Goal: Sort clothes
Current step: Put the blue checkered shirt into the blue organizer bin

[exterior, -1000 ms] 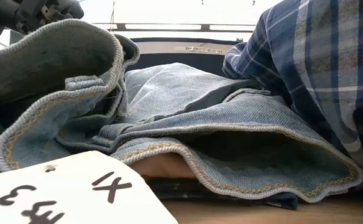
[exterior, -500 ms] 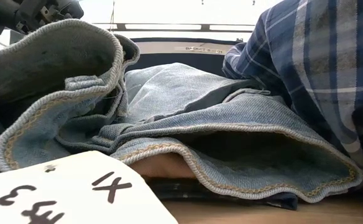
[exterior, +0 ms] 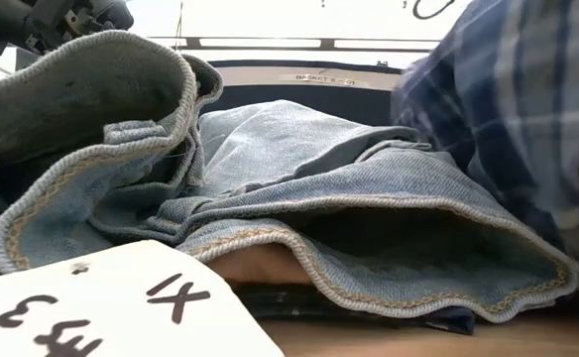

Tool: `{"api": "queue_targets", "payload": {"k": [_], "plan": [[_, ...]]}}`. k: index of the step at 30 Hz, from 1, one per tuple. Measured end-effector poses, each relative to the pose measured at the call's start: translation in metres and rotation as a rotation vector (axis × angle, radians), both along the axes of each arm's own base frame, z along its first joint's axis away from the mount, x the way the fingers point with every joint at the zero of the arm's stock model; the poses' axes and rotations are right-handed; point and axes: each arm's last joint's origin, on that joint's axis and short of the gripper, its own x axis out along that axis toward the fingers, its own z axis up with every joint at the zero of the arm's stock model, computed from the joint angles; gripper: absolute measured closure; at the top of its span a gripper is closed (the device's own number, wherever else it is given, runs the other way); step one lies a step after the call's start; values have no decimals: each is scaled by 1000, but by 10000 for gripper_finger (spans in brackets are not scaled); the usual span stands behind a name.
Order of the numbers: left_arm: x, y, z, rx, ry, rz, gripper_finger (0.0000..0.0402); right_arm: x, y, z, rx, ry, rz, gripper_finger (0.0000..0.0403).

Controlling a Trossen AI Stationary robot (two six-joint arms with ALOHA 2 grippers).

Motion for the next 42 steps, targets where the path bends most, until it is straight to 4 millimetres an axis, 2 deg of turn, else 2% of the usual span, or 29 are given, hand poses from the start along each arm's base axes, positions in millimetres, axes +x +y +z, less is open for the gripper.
{"api": "queue_targets", "payload": {"k": [9, 18, 27, 31, 36, 39, 42], "plan": [[0, 0, 0, -1, -4, 1, 307, -8, -14, -36, -52, -17, -35, 200], [0, 0, 1, -1, -10, 1, 307, -8, -34, -65, -52, -139, -90, 200], [2, 0, 8, 1, -85, 1, 307, 1, -66, -69, -276, -187, -149, 210], [3, 0, 10, 2, -109, 1, 307, 4, -81, -70, -318, -149, -162, 217], [3, 0, 10, -5, -112, 3, 307, 7, -91, -70, -326, -135, -135, 226], [3, 0, 11, -34, -117, 11, 307, 8, -94, -71, -304, -123, -125, 251], [3, 0, 11, -72, -121, 21, 307, 8, -94, -70, -301, -123, -117, 299]]}}
